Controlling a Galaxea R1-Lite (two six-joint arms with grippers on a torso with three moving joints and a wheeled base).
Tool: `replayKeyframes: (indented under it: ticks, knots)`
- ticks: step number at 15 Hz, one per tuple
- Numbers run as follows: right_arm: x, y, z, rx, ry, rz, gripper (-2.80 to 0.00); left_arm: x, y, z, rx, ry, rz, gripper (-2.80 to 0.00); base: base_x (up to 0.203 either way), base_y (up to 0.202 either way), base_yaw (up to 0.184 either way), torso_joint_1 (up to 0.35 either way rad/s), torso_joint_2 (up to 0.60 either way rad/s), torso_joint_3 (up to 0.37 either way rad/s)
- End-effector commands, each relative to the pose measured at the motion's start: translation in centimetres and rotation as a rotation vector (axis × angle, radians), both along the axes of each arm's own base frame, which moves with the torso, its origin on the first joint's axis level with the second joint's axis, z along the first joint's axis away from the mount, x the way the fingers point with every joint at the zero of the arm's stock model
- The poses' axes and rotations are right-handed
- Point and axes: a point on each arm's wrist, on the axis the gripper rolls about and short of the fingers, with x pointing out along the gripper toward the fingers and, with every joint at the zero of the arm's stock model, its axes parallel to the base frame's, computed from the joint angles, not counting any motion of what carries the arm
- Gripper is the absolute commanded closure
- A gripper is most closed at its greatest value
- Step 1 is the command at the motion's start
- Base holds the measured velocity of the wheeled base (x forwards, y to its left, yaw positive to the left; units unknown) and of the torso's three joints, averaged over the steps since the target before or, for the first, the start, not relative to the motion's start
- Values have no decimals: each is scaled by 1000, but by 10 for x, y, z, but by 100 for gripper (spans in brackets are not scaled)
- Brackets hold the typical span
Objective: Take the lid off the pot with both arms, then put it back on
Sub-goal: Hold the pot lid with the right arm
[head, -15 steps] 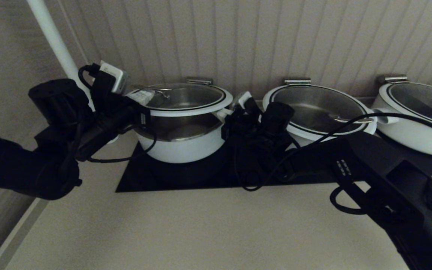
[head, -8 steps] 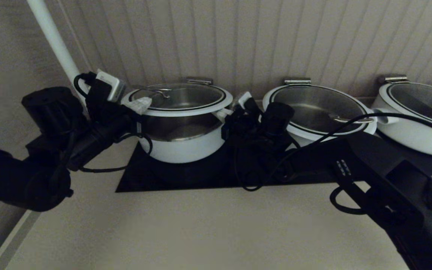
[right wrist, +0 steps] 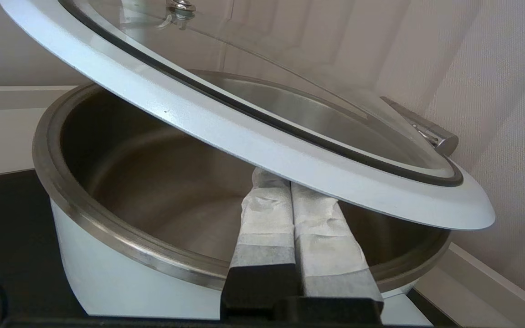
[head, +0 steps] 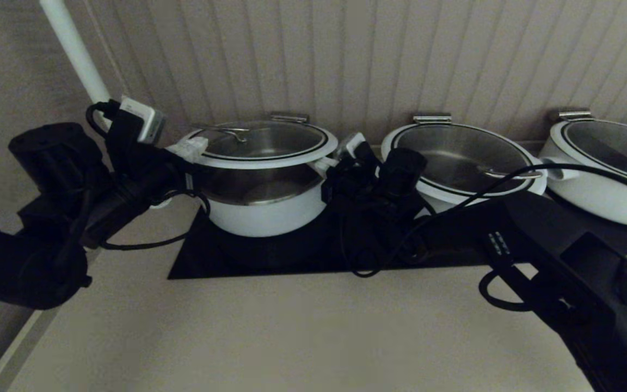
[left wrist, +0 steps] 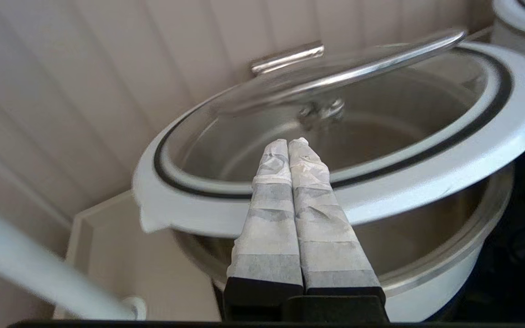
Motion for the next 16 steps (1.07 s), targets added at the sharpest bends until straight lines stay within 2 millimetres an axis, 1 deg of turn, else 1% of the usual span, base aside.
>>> replayKeyframes:
  ticks: [1,5,10,12,16]
  knots:
    - [-1,0,2,3,-10,1,0,-3,3,1,0,-5,5,0,0,0,0,0,0,0]
    - [-1,0,2,3,-10,1,0,-14,4,-1,-4,9,6,0,0,0,0,0,0,0]
    - [0,0,1,5,-7,-7,0,-20,8,5,-20,-6,15,0,0,0,0,0,0,0]
    - [0,-1,1,5,-7,-8,0,-26,9,3,-19,4,16,0,0,0,0,0,0,0]
    - [1,-2,2,6,-8,-11,0,-43,13,-8,-13,50,23,0,0,0,0,0,0,0]
